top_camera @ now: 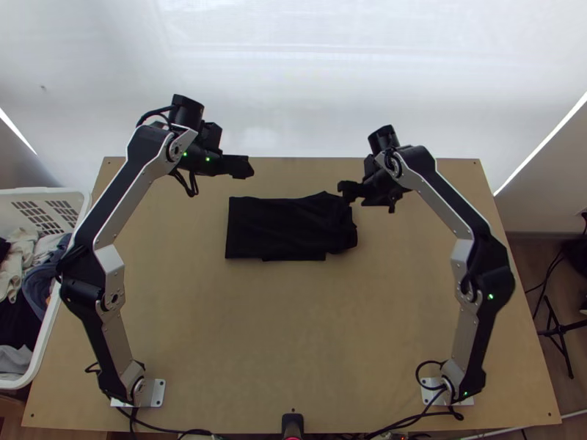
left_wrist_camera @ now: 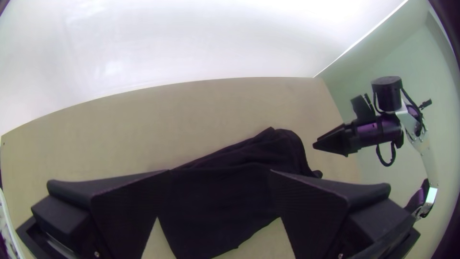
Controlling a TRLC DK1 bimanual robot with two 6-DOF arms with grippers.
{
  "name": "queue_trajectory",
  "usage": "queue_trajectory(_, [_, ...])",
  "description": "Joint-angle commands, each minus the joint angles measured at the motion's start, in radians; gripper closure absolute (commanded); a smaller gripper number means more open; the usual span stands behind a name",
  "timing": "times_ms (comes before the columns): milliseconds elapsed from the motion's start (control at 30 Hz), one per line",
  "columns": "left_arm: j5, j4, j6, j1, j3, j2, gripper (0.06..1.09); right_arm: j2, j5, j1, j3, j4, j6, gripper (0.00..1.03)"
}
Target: Fold the t-shirt
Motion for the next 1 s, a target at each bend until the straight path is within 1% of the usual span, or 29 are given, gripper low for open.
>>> queue_trajectory(0, [-0.001,-0.010,-0.006,0.003,0.000,-0.006,0.10,0.133,-0.116,-0.010,0.119,0.001,0.048,0.36])
queue_trajectory(33, [-0.001,-0.010,-0.004,0.003,0.000,-0.010,0.10,0.169,-0.117,-0.013,0.139,0.001,0.048,0.40])
queue_trajectory(167, [-0.001,-0.015,-0.006,0.006,0.000,-0.017,0.10,0.232,-0.142,-0.024,0.181,-0.017,0.051,0.41])
queue_trajectory(300, [-0.001,-0.021,-0.006,0.015,0.000,-0.027,0.10,0.262,-0.142,-0.024,0.196,-0.030,0.051,0.41])
queue_trajectory(333, [-0.001,-0.024,-0.006,0.017,-0.001,-0.029,0.10,0.264,-0.142,-0.024,0.198,-0.030,0.051,0.42])
queue_trajectory(367, [-0.001,-0.026,-0.004,0.018,0.000,-0.029,0.10,0.264,-0.142,-0.024,0.201,-0.030,0.051,0.47])
queue_trajectory(433, [-0.001,-0.029,-0.004,0.020,-0.001,-0.032,0.10,0.264,-0.142,-0.024,0.211,-0.030,0.047,0.64])
queue_trajectory(500, [-0.001,-0.030,-0.004,0.020,-0.001,-0.032,0.10,0.272,-0.142,-0.023,0.228,-0.030,0.042,0.76])
queue_trajectory(533, [-0.001,-0.030,-0.004,0.020,-0.001,-0.033,0.10,0.273,-0.142,-0.021,0.239,-0.030,0.039,0.81])
queue_trajectory(600, [-0.001,-0.030,-0.004,0.018,0.000,-0.035,0.10,0.276,-0.142,-0.016,0.264,-0.030,0.035,0.86])
queue_trajectory(800, [-0.001,-0.030,-0.006,0.014,0.000,-0.036,0.10,0.282,-0.142,-0.013,0.357,-0.025,0.025,0.86])
queue_trajectory(967, [-0.001,-0.030,-0.007,0.017,-0.003,-0.038,0.10,0.285,-0.140,-0.032,0.374,-0.011,0.030,0.87])
